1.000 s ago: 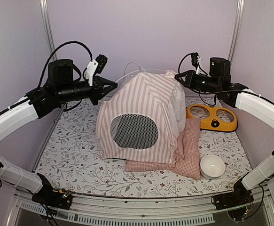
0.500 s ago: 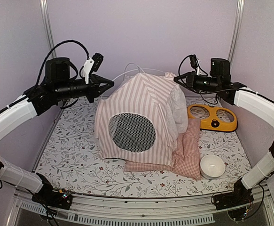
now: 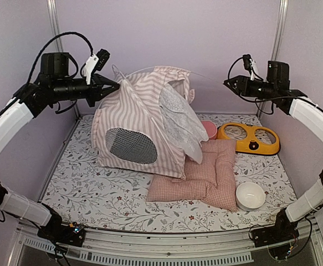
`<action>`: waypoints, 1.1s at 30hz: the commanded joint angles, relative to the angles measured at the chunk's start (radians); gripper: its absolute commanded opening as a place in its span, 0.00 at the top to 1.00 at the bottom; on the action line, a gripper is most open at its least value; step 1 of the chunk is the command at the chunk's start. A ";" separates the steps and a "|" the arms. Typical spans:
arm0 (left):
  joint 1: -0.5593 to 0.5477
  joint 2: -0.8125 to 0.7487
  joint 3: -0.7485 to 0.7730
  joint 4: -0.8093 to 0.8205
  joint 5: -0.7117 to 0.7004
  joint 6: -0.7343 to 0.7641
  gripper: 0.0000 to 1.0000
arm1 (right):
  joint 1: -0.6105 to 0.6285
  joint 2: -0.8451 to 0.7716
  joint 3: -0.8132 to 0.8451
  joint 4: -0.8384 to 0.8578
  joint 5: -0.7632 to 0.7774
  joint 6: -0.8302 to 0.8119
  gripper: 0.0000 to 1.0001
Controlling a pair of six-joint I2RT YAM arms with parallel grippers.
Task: Set up the pet tent
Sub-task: Pass from the left arm to the right
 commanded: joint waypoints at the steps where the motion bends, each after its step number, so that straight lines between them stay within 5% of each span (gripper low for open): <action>1: 0.012 0.031 0.083 -0.065 0.094 0.083 1.00 | 0.076 -0.114 0.051 0.003 -0.092 -0.154 0.43; 6: 0.013 0.046 0.129 -0.121 0.192 0.130 1.00 | 0.174 -0.132 0.069 0.013 -0.071 -0.334 0.20; 7: 0.013 0.047 0.134 -0.127 0.203 0.135 1.00 | 0.175 -0.128 0.075 0.017 -0.071 -0.349 0.04; 8: 0.013 0.045 0.135 -0.132 0.213 0.139 1.00 | 0.175 -0.121 0.081 0.019 -0.067 -0.361 0.00; 14: 0.013 0.031 0.146 -0.145 0.270 0.150 1.00 | 0.176 -0.080 0.124 0.035 -0.110 -0.462 0.01; 21: 0.012 0.043 0.168 -0.175 0.341 0.151 1.00 | 0.175 -0.048 0.232 -0.076 -0.328 -0.600 0.01; 26: 0.012 0.041 0.170 -0.178 0.378 0.153 1.00 | 0.176 0.065 0.400 -0.311 -0.466 -0.648 0.15; 33: 0.004 0.045 0.166 -0.185 0.406 0.154 1.00 | 0.208 0.074 0.417 -0.450 -0.505 -0.681 0.24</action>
